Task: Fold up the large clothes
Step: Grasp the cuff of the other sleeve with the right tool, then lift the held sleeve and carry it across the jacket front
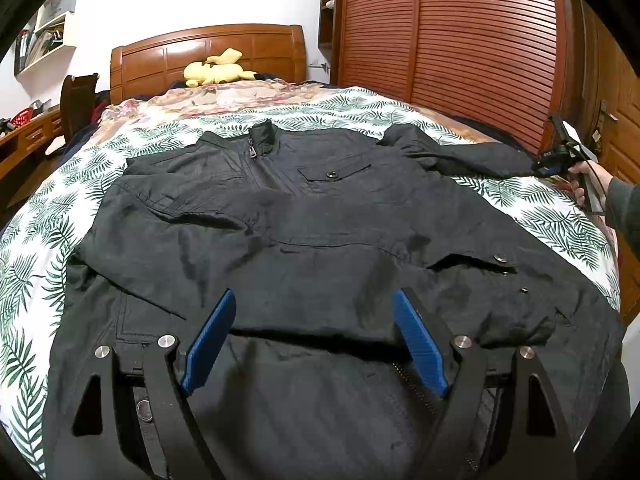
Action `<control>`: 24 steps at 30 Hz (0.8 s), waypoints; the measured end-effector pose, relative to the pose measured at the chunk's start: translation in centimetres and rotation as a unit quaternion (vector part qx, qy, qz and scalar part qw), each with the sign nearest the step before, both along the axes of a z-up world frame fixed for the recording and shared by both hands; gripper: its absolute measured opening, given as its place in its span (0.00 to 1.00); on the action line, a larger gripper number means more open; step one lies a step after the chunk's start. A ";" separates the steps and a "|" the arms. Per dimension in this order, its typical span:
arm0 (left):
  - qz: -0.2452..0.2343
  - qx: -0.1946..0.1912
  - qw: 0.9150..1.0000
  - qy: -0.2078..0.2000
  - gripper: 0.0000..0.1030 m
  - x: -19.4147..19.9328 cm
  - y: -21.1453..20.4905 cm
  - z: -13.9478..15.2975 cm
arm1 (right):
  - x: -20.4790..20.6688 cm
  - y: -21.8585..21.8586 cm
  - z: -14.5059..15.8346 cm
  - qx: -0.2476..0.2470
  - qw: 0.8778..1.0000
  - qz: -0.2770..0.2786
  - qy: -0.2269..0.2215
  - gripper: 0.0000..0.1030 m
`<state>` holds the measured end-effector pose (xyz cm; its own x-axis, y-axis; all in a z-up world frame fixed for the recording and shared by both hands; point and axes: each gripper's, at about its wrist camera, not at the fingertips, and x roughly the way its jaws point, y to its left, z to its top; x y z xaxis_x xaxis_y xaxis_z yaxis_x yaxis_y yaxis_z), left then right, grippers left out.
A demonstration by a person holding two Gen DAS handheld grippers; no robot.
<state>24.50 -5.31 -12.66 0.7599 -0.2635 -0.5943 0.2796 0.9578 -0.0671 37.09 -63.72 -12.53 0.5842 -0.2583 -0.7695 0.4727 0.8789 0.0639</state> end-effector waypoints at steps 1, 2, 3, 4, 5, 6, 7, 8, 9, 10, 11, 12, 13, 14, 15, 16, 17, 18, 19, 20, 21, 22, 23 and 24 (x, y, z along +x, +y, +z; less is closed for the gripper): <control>0.000 0.000 1.000 0.000 0.80 0.0 0.0 0.0 | 0.4 0.7 -0.2 -0.004 1.000 0.014 0.007 0.25; 0.000 0.001 1.000 0.000 0.80 0.0 0.0 0.0 | 0.7 1.5 -0.2 -0.016 0.999 0.025 0.014 0.21; 0.000 0.001 1.000 0.000 0.80 0.0 0.0 0.0 | 1.0 2.2 -0.1 -0.034 0.999 0.032 0.019 0.18; -0.001 0.000 1.000 0.001 0.80 0.0 0.0 0.0 | 1.1 3.1 0.4 -0.047 0.998 0.041 0.016 0.14; -0.001 0.001 1.000 0.003 0.80 0.1 0.0 0.0 | 1.1 3.9 0.9 -0.050 0.997 0.051 0.008 0.13; -0.001 0.002 1.000 0.003 0.80 0.1 0.0 -0.1 | 1.0 4.9 1.7 -0.058 0.996 0.061 -0.002 0.12; 0.000 0.002 1.000 0.002 0.80 0.0 0.0 -0.1 | 0.8 6.0 2.7 -0.068 0.995 0.071 -0.011 0.12; 0.000 0.002 1.000 0.001 0.80 0.0 0.1 0.0 | 0.6 7.2 3.8 -0.077 0.993 0.083 -0.020 0.12; 0.001 0.003 1.000 0.000 0.80 -0.1 0.0 0.0 | 0.4 8.4 4.8 -0.083 0.992 0.094 -0.027 0.11; 0.001 0.003 1.000 -0.001 0.80 -0.1 0.0 0.1 | 0.1 9.7 6.0 -0.089 0.990 0.107 -0.036 0.11; 0.001 0.002 1.000 -0.003 0.80 -0.3 0.1 0.2 | -0.4 11.2 7.1 -0.096 0.987 0.121 -0.045 0.11; 0.000 0.002 1.000 -0.005 0.80 -0.4 0.1 0.3 | -1.3 12.7 8.2 -0.103 0.984 0.134 -0.054 0.11; 0.000 0.002 1.000 -0.007 0.80 -0.5 0.1 0.4 | -2.1 14.3 9.3 -0.110 0.981 0.146 -0.064 0.11; -0.001 0.001 1.000 -0.009 0.80 -0.7 0.2 0.6 | -2.6 16.1 10.5 -0.115 0.977 0.163 -0.075 0.11; -0.001 -0.001 1.000 -0.012 0.80 -1.0 0.3 0.8 | -3.1 17.6 11.4 -0.120 0.973 0.176 -0.084 0.11; -0.002 -0.002 1.000 -0.016 0.80 -1.4 0.5 1.1 | -3.8 19.2 12.2 -0.125 0.969 0.190 -0.093 0.11; -0.003 -0.003 1.000 -0.018 0.80 -1.6 0.6 1.3 | -4.4 20.8 13.1 -0.127 0.965 0.206 -0.103 0.11; -0.004 -0.004 1.000 -0.022 0.80 -2.0 0.9 1.6 | -5.0 22.5 14.0 -0.129 0.960 0.222 -0.112 0.11; -0.004 -0.004 1.000 -0.025 0.80 -2.4 1.1 1.8 | -5.7 24.1 14.7 -0.133 0.956 0.234 -0.120 0.11; -0.006 -0.003 1.000 -0.025 0.80 -2.8 1.4 2.0 | -6.3 25.8 15.6 -0.136 0.950 0.248 -0.129 0.11; -0.008 -0.002 1.000 -0.025 0.80 -3.1 1.5 2.1 | -6.9 27.3 16.3 -0.135 0.945 0.262 -0.139 0.11; -0.007 -0.001 1.000 -0.027 0.80 -3.4 1.8 2.2 | -7.5 29.0 17.0 -0.135 0.940 0.276 -0.149 0.11; -0.006 -0.001 1.000 -0.027 0.80 -3.8 2.1 2.3 | -8.2 30.5 17.6 -0.136 0.934 0.290 -0.159 0.11; -0.006 -0.001 1.000 -0.027 0.80 -4.0 2.3 2.4 | -9.0 32.1 18.1 -0.136 0.928 0.304 -0.167 0.11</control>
<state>20.51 -3.01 -10.24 0.7879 -0.2735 -0.5517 0.2937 0.9544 -0.0536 28.09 -31.66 5.57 0.8798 0.0384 -0.4737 -0.1215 0.9818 -0.1461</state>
